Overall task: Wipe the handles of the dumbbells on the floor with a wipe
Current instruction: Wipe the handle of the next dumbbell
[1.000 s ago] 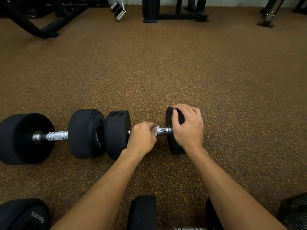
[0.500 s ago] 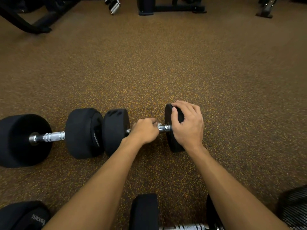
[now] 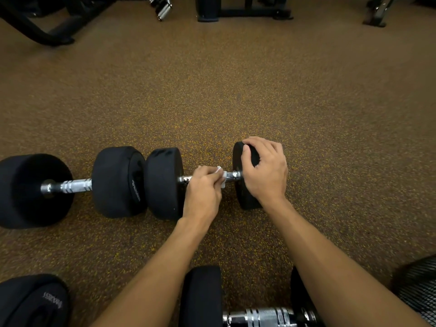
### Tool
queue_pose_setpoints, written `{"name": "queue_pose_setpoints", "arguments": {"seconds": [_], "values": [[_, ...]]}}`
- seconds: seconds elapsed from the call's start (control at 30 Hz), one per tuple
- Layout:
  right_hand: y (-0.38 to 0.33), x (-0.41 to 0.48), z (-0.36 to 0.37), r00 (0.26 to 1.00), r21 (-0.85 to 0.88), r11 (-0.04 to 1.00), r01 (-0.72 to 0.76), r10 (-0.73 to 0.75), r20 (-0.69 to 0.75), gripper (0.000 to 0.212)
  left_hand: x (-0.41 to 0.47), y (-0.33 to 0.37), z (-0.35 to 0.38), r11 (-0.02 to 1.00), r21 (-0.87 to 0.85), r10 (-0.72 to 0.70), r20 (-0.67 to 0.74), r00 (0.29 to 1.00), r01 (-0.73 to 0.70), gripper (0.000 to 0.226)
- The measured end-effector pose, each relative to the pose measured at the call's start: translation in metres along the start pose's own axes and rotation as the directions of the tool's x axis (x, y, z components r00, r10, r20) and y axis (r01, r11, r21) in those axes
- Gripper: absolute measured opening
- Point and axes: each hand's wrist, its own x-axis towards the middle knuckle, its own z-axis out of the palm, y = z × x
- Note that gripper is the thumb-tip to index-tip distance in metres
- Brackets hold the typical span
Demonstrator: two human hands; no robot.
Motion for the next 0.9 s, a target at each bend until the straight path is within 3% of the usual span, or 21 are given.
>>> {"name": "queue_pose_setpoints", "arguments": {"seconds": [0.17,0.3,0.47,0.6,0.8,0.9], "values": [[0.001,0.0,0.0,1.0,-0.008,1.0,0.008,-0.008,0.002,0.027,-0.01,-0.002,-0.005,0.991,0.084,0.117,-0.136,0.984,-0.106,0.022],[0.0,0.001,0.0,1.0,0.001,1.0,-0.001,0.001,0.004,0.028,-0.007,0.007,0.003,0.993,-0.021,0.116,-0.081,0.99,-0.118,0.018],[0.0,0.003,0.001,1.0,0.013,1.0,-0.004,0.004,0.004,0.028,-0.01,-0.005,-0.006,0.994,0.027,0.105,-0.15,0.983,-0.102,0.016],[0.0,0.003,0.002,1.0,0.02,1.0,-0.006,0.006,0.002,0.028,-0.004,0.012,-0.002,0.999,-0.041,0.031,-0.056,0.998,-0.034,0.015],[0.002,0.003,0.002,1.0,0.019,1.0,-0.004,0.004,-0.003,0.029,-0.007,-0.005,-0.006,0.986,0.114,0.14,-0.128,0.982,-0.126,0.02],[0.002,0.002,0.002,1.0,0.016,1.0,-0.005,0.005,0.001,0.028,-0.005,-0.003,-0.009,0.989,0.085,0.13,-0.065,0.989,-0.124,0.021]]}}
